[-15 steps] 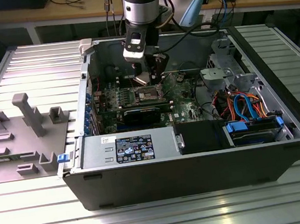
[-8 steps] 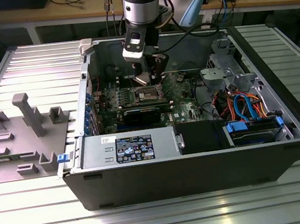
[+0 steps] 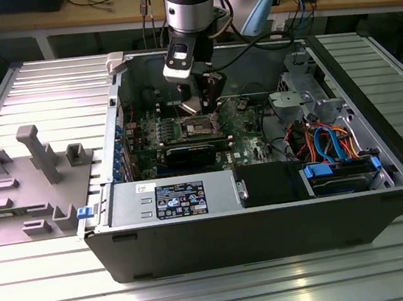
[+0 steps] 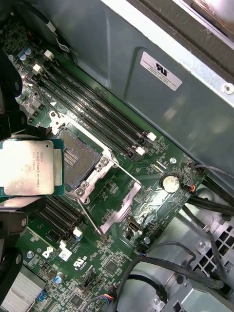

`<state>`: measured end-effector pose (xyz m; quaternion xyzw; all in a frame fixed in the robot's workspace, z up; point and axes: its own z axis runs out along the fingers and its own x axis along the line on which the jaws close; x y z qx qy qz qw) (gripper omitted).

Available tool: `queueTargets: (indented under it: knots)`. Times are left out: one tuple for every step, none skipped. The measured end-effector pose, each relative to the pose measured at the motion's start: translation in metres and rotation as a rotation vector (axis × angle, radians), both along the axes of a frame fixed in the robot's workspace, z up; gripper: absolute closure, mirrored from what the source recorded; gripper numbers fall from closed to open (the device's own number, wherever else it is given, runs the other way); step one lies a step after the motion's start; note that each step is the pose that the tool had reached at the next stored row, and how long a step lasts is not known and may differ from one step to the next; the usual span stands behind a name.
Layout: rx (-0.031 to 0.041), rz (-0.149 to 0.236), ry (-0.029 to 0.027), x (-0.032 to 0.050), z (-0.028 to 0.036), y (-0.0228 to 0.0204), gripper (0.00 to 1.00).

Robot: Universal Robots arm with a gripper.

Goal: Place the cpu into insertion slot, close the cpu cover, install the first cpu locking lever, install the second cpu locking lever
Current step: 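Place the cpu into insertion slot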

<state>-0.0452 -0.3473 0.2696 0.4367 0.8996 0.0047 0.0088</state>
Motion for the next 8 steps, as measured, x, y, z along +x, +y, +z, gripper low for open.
queueTargets:
  knots:
    - [0.0000, -0.015, 0.0000, 0.0000, 0.0000, 0.0000, 0.45]
    - [-0.0001, -0.035, 0.0000, -0.0001, 0.0000, 0.0000, 0.45]
    - [0.0000, -0.038, 0.0000, -0.0001, 0.0000, 0.0000, 0.45]
    - [0.0000, -0.039, 0.0000, -0.0001, 0.0000, 0.0000, 0.45]
    - [0.0000, -0.041, 0.0000, -0.0001, 0.0000, 0.0000, 0.45]
    - [0.0000, -0.043, 0.0000, -0.0001, 0.0000, 0.0000, 0.45]
    - [0.0000, -0.044, 0.0000, -0.0001, 0.0000, 0.0000, 0.45]
    - [0.0000, -0.046, 0.0000, -0.0001, 0.0000, 0.0000, 0.45]
